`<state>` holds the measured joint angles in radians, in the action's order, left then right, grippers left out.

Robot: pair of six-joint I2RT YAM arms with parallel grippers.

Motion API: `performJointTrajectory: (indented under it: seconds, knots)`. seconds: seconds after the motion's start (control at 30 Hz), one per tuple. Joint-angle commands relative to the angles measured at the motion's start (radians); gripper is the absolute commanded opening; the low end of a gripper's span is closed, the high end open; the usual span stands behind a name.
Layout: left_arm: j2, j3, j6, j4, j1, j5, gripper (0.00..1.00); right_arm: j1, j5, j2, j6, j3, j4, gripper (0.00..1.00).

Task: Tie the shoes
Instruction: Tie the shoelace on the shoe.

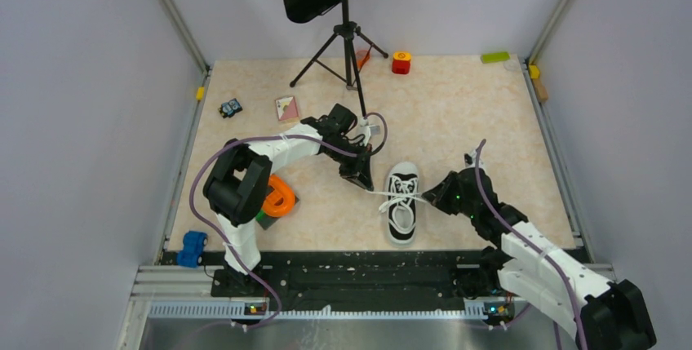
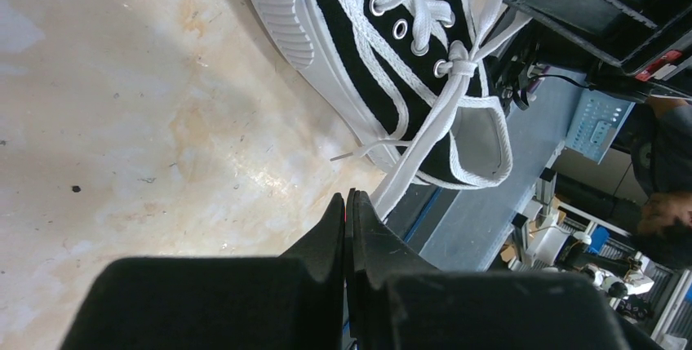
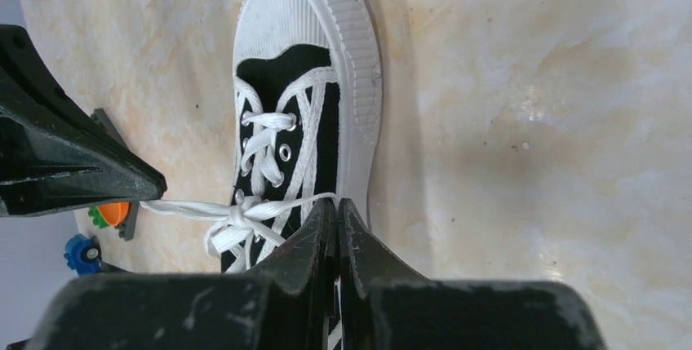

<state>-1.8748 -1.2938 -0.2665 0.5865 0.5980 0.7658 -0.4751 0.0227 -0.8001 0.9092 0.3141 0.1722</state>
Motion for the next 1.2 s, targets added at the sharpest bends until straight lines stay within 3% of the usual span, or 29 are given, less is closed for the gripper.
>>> performJointTrajectory:
  seconds: [0.0,1.17]
  knots:
    - [0.007,0.015,0.021,0.006,-0.011,-0.009,0.00,0.012,-0.100,0.073,-0.007,0.001,0.073,0.00]
    - [0.030,0.116,0.008,-0.066,-0.022,-0.054,0.00,0.016,-0.110,0.123,-0.025,-0.047,0.118,0.00]
